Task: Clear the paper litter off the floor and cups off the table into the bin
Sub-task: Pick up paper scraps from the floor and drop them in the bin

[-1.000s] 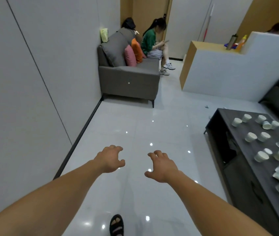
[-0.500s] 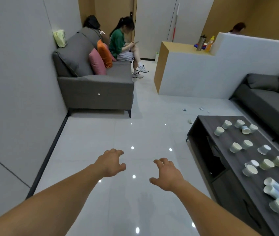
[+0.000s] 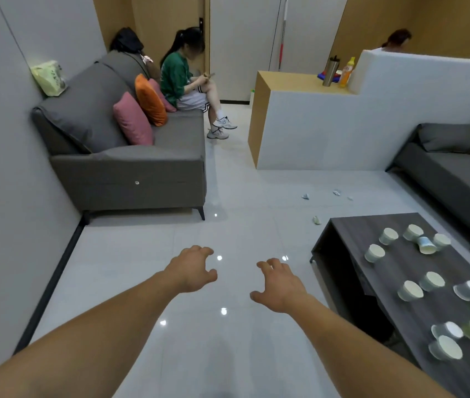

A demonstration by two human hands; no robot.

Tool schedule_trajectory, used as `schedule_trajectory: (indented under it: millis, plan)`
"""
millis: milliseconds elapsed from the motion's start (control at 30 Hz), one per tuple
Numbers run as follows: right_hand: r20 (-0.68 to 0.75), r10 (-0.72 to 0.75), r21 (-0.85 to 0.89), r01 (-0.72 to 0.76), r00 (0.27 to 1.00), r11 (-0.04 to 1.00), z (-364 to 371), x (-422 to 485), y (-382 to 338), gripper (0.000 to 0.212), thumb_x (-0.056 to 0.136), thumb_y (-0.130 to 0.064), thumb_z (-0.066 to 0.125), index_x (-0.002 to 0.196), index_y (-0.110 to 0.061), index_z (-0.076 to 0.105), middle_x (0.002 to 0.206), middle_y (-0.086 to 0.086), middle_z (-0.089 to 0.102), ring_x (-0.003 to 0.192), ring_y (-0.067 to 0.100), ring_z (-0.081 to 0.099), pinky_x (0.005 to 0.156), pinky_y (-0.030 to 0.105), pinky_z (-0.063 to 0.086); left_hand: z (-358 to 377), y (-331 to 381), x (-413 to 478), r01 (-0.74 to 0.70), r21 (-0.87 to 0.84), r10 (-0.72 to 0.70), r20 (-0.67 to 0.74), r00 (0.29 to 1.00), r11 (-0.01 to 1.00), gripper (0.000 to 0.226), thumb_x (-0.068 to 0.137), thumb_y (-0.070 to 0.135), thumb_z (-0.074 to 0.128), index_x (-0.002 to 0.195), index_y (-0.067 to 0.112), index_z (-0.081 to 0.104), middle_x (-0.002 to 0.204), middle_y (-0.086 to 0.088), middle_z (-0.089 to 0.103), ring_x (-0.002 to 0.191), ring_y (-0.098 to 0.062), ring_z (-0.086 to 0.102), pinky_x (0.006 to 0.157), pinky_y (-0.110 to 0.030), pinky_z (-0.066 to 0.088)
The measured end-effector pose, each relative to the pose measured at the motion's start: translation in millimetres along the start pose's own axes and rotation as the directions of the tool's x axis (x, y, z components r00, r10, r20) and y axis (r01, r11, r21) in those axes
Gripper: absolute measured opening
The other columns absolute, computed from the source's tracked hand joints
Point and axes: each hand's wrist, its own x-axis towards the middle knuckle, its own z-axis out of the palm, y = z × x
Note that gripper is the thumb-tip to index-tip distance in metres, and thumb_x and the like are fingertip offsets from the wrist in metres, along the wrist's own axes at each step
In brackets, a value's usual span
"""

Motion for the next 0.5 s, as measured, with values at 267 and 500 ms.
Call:
schedule_trajectory:
  millis: [267, 500]
  plan:
    - [-0.024, 0.077, 0.005, -0.077, 0.997, 0.997, -44, 133, 44, 0.079, 0.085, -0.054, 0.059, 0.15, -0.025, 0.025, 0.154, 0.002, 0.022, 0.137, 0.025, 0.028, 0.101, 0.04, 0.041, -44, 20, 159, -0.088, 0.052, 0.086, 0.032, 0.996, 0.995, 0.063, 0.09, 0.044, 0.054, 0.146, 0.025, 0.033, 0.149, 0.0, 0.035, 0.134, -0.022, 0.035, 0.107, -0.038, 0.036]
    - [-0.06, 0.19, 0.054, -0.187, 0.98, 0.981, -106, 246, 73, 0.079, 0.086, -0.054, 0.059, 0.151, -0.025, 0.024, 0.153, 0.002, 0.024, 0.136, 0.025, 0.029, 0.102, 0.042, 0.042, -103, 45, 308, -0.213, 0.1, 0.206, 0.075, 0.976, 0.972, 0.064, 0.089, 0.046, 0.053, 0.146, 0.024, 0.033, 0.148, -0.002, 0.036, 0.134, -0.025, 0.035, 0.107, -0.041, 0.036]
